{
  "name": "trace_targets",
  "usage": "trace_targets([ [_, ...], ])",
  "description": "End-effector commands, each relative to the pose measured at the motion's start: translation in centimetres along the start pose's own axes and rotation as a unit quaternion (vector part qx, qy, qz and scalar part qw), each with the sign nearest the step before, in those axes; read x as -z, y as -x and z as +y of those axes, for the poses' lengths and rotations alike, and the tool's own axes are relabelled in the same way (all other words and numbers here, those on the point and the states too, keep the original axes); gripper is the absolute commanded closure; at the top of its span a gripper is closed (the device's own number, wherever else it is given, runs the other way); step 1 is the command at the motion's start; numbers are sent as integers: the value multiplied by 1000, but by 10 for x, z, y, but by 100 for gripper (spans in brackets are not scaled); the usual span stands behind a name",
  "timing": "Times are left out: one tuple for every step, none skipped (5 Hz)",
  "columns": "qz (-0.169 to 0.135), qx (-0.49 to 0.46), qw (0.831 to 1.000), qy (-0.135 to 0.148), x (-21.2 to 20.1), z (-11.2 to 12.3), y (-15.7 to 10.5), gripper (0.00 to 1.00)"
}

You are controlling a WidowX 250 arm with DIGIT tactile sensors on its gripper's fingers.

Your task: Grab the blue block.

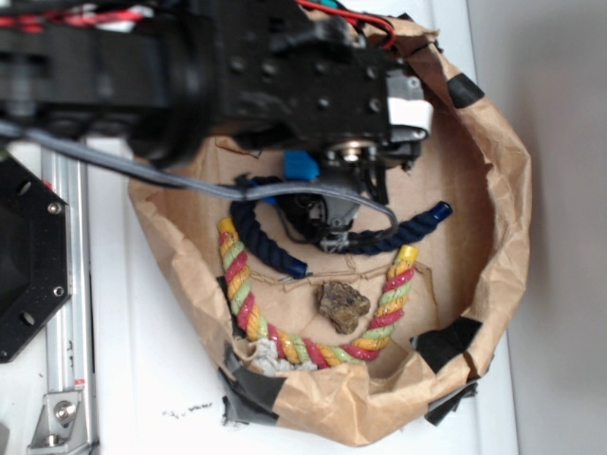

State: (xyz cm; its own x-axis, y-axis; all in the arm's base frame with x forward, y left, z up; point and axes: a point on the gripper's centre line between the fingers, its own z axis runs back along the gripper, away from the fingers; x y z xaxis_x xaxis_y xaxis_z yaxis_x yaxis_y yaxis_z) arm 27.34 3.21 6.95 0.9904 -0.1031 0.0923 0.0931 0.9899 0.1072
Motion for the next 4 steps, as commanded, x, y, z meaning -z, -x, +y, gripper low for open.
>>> trace_targets([
  [59,-63,996,32,-71,-14,-1,100],
  [81,-38,995,52,-79,-27,2,100],
  [56,-18,997,53,-82,-44,10,100],
  [32,-25,999,25,-82,-49,9,100],
])
